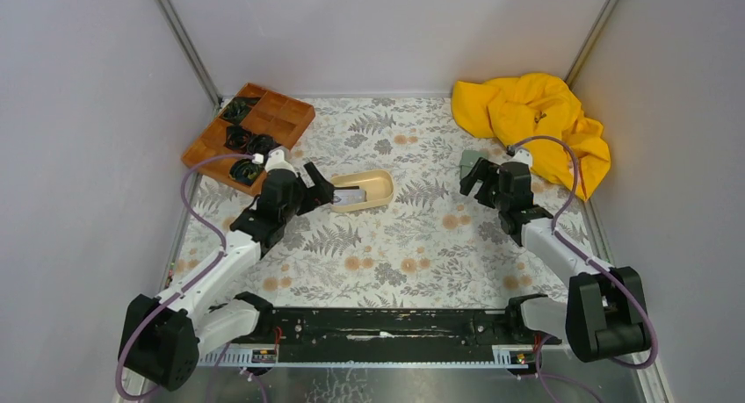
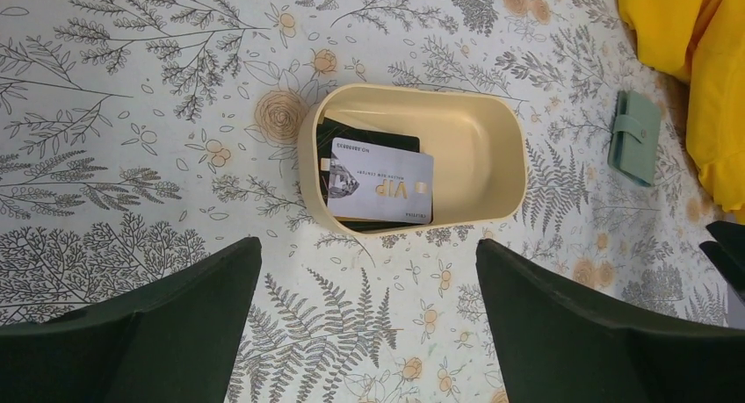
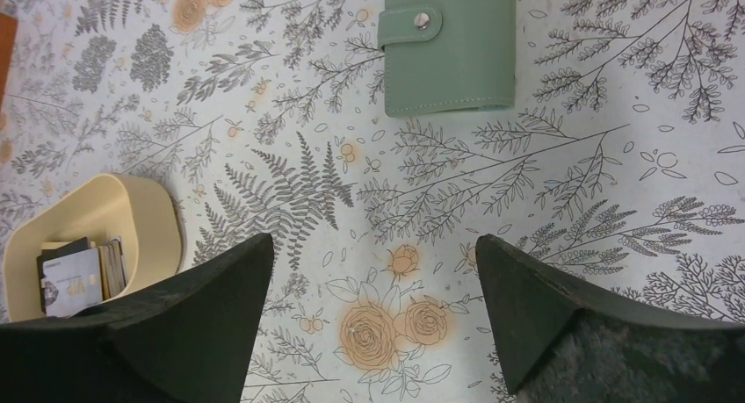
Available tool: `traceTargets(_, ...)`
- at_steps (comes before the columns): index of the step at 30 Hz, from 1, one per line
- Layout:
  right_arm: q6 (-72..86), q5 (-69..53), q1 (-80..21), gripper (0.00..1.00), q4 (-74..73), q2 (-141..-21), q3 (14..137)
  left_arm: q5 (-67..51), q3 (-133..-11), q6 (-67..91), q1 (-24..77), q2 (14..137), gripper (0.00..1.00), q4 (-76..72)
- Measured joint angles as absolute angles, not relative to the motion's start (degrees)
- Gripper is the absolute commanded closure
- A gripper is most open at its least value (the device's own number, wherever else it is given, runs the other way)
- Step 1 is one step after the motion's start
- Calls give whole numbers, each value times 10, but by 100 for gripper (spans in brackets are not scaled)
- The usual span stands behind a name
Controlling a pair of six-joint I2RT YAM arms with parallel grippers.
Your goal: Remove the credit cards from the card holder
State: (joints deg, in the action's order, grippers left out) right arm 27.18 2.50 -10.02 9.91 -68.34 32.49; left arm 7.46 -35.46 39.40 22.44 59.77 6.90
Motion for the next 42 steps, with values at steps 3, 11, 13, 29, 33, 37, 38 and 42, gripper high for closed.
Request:
traceTargets(3,270,25,-100,13,104,-703,325,77,-355,394,224,593,0,69)
traceTargets(11,267,24,-101,78,109,-752,332,102,-354,388,286,590,11,36)
traceTargets(13,265,24,-102,99,109,-757,336,121,-361,385,349,613,14,32)
traceTargets(29,255,83,-106,27,75,-914,518,169,-441,377,459,874,9,3)
traceTargets(33,240,100,-106,16,58,-954,569,167,-458,368,423,907,9,-11)
traceTargets(37,220,118,-105,10,39,-1001,622,158,-463,362,390,923,9,-17)
traceTargets(38,213,125,-105,10,31,-1015,639,154,-463,362,383,926,9,-18)
traceTargets(42,190,139,-105,9,5,-1078,704,145,-470,359,358,939,7,-20)
